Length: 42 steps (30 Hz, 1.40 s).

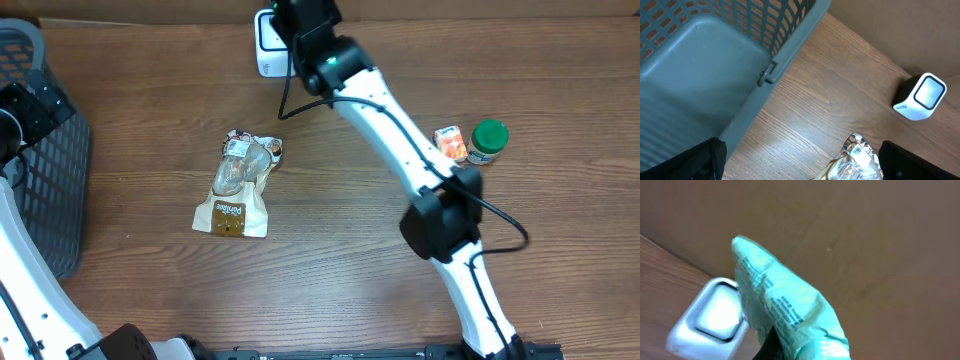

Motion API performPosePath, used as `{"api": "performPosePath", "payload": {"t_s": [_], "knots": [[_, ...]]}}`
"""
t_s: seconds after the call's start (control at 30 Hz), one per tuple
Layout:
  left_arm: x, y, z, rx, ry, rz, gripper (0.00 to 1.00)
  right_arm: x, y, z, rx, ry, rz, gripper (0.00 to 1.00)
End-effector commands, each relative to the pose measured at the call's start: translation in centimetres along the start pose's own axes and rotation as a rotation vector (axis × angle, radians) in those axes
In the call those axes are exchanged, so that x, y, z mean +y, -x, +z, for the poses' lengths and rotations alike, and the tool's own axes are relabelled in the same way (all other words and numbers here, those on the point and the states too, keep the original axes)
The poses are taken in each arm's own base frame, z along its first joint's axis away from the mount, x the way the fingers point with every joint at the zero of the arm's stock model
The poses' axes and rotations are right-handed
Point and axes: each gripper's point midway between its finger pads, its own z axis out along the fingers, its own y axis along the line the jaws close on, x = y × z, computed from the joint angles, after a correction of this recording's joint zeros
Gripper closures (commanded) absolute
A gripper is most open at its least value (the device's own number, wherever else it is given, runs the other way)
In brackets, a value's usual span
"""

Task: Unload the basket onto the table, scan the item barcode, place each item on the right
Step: 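Hold large wipes pack in front of white scanner with right gripper, then place large wipes pack beside scanned items at right and release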

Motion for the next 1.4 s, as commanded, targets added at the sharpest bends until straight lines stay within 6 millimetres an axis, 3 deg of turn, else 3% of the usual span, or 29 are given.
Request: {"api": "performPosePath", "payload": {"t_s": [0.0,0.2,0.6,0.8,0.97,1.03,1.1,1.13,1.17,1.23,1.37], "knots": [[-0.1,0.2,-0.2,-0.011,0.000,0.023,0.01,1.0,-0.3,1.7,-0.018,-0.073,-0.324,0.96],[-0.1,0.2,-0.2,-0.011,0.000,0.023,0.00,2.7,-0.7,4.1,-0.073,-0.122,-0.449,0.96],[-0.1,0.2,-0.2,-0.011,0.000,0.023,0.01,3.1,-1.4,4.4,-0.059,-0.112,-0.458,0.96],[-0.1,0.2,-0.2,-0.011,0.000,0.023,0.00,2.5,-0.5,3.8,-0.075,-0.119,-0.399,0.96],[-0.1,0.2,-0.2,-0.011,0.000,0.023,0.00,-1.5,3.8,-0.2,-0.142,-0.129,-0.085,0.96],[-0.1,0.2,-0.2,-0.011,0.000,0.023,0.01,-4.0,6.1,-3.9,-0.157,-0.073,0.072,0.96],[-0.1,0.2,-0.2,-0.011,0.000,0.023,0.00,-5.3,7.0,-7.0,-0.143,-0.004,0.214,0.96],[-0.1,0.2,-0.2,-0.011,0.000,0.023,0.00,-6.6,7.2,-9.5,-0.113,0.054,0.337,0.96],[-0.1,0.2,-0.2,-0.011,0.000,0.023,0.00,-6.9,7.1,-10.2,-0.101,0.072,0.377,0.96],[-0.1,0.2,-0.2,-0.011,0.000,0.023,0.00,-8.7,6.4,-13.8,-0.031,0.149,0.551,0.96],[-0.1,0.2,-0.2,-0.011,0.000,0.023,0.00,-10.9,3.3,-18.8,0.134,0.226,0.722,0.96]]}}
